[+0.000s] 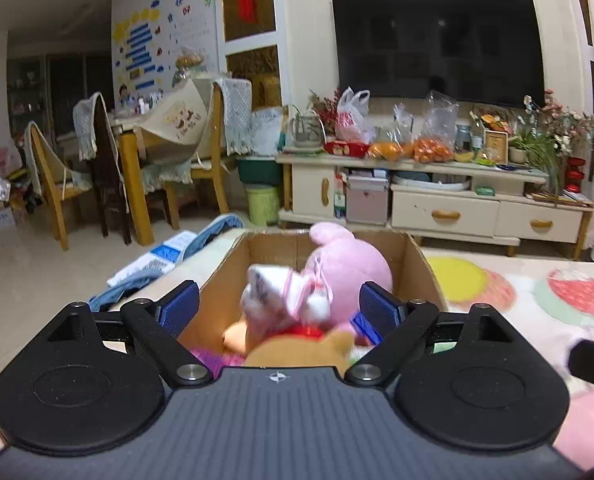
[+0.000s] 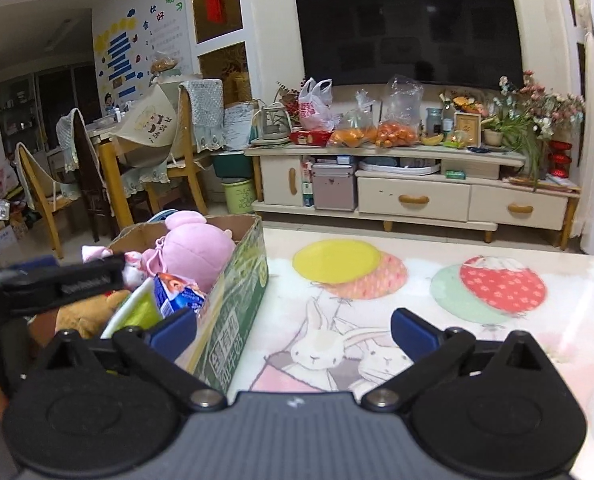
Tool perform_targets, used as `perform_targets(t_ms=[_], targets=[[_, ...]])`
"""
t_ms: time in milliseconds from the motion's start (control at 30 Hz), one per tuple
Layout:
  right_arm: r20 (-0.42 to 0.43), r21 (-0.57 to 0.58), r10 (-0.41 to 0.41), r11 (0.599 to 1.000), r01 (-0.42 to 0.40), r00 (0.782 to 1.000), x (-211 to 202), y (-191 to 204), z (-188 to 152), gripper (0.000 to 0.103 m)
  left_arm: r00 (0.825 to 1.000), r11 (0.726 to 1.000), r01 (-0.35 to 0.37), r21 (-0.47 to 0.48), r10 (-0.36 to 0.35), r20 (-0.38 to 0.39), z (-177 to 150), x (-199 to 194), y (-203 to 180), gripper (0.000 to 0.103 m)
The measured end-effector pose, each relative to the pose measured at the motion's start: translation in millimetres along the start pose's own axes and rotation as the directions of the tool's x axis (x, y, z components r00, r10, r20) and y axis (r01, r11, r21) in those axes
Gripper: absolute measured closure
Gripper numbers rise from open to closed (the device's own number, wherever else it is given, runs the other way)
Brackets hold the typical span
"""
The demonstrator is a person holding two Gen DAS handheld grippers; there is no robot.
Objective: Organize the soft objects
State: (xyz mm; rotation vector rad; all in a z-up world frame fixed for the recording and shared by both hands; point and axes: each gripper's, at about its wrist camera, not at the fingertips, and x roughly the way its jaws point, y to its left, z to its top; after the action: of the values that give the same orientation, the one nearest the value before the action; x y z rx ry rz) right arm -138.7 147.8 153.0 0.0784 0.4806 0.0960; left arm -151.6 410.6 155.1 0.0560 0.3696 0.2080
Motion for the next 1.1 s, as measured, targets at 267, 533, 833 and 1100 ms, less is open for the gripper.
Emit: perform_targets(t_ms=[267, 533, 833, 1100], targets=[[0.018, 0.005, -0.002, 1.000, 0.002, 1.000, -45, 16, -1, 0.001, 0.994, 0.998, 0.070, 0.002, -0.070, -0.085, -13, -79, 19, 0.000], [0.048, -0.047, -0.004, 0.999, 0.007, 0.999, -87, 38, -13, 0.001, 0.997, 0.999, 0.048, 0.008, -0.047, -0.062, -20, -135, 33, 0.000], [0.078, -0.080, 0.004, 0.997, 0.002, 0.997, -118, 56, -14, 0.001, 0.998, 0.999, 0.047, -0.018, -0.048, -0.036, -25, -164, 41, 0.000], [0.108, -0.111, 0.005, 0.994, 0.007, 0.994, -133, 72, -15, 0.001, 0.999, 0.998, 0.041, -0.040, -0.042, -0.012, -22, -170, 44, 0.000]])
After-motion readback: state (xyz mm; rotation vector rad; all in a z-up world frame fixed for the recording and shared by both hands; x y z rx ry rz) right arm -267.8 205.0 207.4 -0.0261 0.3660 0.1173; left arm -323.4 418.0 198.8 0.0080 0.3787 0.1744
